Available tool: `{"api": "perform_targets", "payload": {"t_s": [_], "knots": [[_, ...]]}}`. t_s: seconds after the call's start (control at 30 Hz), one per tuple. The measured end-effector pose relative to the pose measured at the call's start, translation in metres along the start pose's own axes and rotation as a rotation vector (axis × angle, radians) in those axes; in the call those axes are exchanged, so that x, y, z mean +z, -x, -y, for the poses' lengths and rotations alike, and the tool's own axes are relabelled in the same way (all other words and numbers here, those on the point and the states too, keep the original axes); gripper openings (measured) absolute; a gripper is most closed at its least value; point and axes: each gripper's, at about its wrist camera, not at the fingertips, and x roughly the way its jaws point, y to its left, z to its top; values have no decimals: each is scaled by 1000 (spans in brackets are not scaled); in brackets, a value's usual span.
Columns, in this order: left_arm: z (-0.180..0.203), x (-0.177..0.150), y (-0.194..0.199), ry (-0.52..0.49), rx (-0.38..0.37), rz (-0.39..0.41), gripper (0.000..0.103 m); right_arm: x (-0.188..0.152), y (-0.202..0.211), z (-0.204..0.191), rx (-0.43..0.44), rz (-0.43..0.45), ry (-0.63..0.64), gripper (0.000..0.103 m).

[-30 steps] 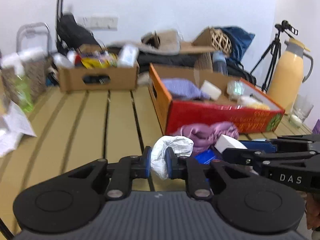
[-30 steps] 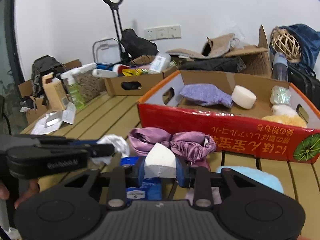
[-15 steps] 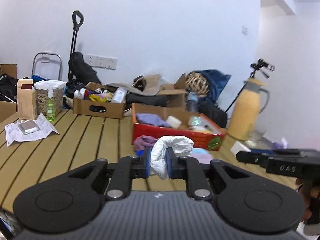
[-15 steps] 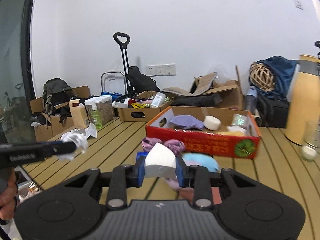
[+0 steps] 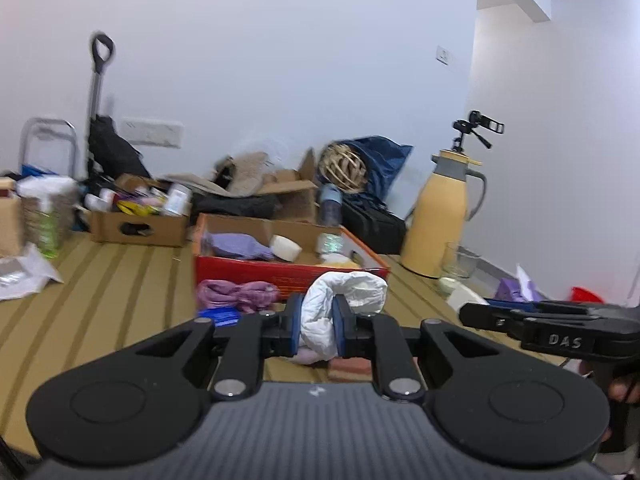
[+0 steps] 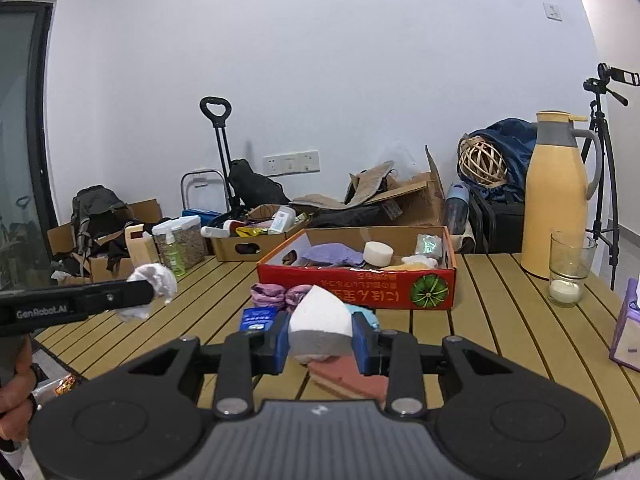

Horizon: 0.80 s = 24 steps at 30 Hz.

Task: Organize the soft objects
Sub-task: 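Carry the white cloth with the left gripper while the right carries the wedge into the box, then open both grippers to drop the cloth and wedge in the box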

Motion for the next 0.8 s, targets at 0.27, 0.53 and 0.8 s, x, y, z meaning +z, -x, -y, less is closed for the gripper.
{"api": "perform_targets", "payload": {"t_s": [0.27, 0.53, 0.8], "knots": [[-19, 66, -137, 25, -6, -69, 17, 49, -89, 62, 21, -18, -38, 32], [-55, 104, -334, 163, 16, -369, 17, 130, -255, 126, 80, -125, -59, 33], [-52, 74, -436, 111, 35, -531, 50, 143, -409, 159, 43, -308, -83, 39]]}}
